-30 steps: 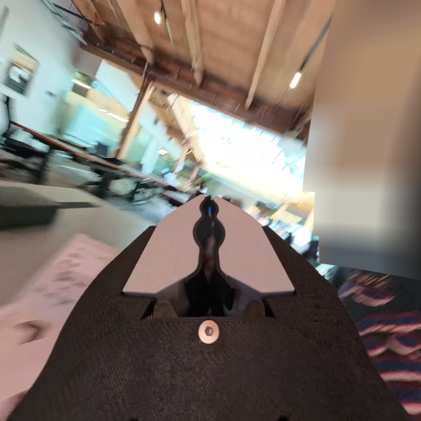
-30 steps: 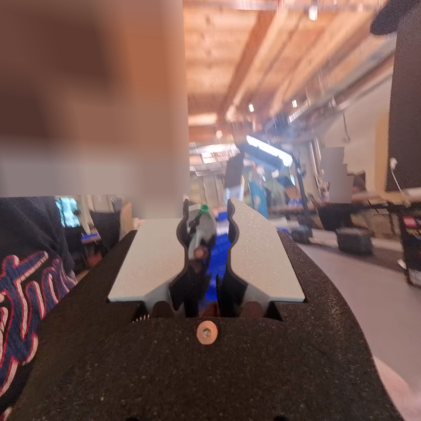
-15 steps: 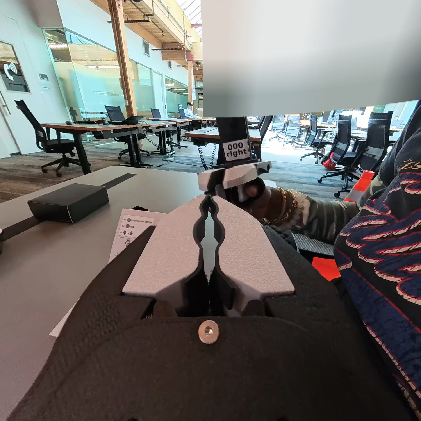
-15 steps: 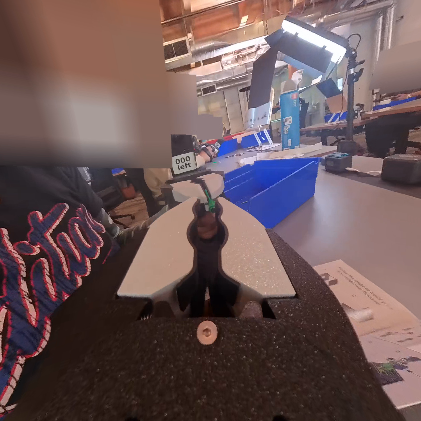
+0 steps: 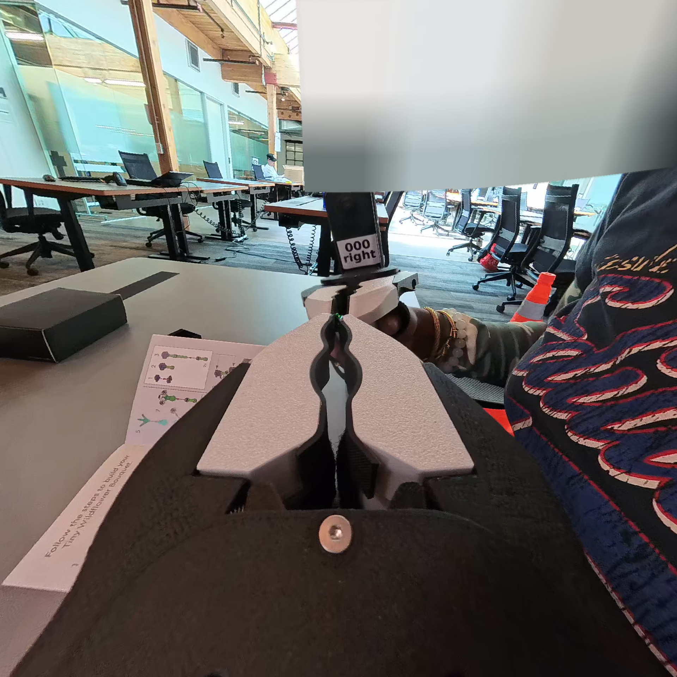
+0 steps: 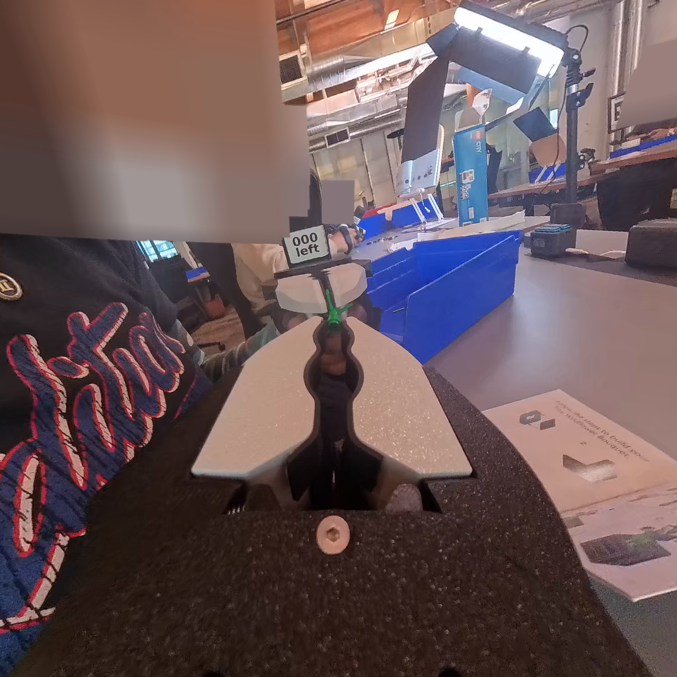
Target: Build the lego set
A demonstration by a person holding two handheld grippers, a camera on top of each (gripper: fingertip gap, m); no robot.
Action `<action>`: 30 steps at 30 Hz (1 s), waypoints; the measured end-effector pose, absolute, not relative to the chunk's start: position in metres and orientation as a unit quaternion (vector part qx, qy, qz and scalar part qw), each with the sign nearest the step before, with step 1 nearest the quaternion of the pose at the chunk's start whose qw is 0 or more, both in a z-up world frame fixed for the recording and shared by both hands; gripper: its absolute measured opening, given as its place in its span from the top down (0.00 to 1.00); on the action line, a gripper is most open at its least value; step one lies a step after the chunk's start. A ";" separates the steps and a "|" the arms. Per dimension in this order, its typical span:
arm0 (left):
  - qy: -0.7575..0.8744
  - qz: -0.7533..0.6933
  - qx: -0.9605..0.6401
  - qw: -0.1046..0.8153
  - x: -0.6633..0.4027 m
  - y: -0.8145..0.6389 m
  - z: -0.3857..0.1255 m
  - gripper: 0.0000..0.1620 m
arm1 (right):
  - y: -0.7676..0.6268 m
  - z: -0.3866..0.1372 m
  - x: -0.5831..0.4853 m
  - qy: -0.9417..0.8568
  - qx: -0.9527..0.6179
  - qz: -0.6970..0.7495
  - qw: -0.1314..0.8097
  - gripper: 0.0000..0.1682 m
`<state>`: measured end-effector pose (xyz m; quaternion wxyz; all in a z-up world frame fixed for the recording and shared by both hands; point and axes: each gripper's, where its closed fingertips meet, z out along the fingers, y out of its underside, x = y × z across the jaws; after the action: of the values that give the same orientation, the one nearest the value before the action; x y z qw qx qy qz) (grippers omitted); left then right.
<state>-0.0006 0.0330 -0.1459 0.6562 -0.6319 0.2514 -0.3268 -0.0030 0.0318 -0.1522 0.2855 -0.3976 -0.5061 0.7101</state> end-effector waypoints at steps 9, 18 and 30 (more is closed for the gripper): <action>0.156 -0.365 -0.596 0.698 -0.024 0.042 -0.133 0.84 | 0.054 -0.139 0.005 -0.359 -0.419 0.789 0.269 0.96; 0.038 -0.460 -0.570 0.680 -0.022 0.049 -0.150 0.80 | 0.061 -0.145 -0.009 -0.163 -0.422 0.872 0.188 0.96; 0.040 -0.462 -0.556 0.690 -0.017 0.048 -0.147 0.91 | 0.043 -0.150 -0.027 -0.078 -0.395 0.913 0.065 0.96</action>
<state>-0.0166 0.0478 -0.1474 0.6899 -0.5557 0.0397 -0.4623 -0.0266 0.0427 -0.1504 0.0646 -0.3953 -0.0776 0.9130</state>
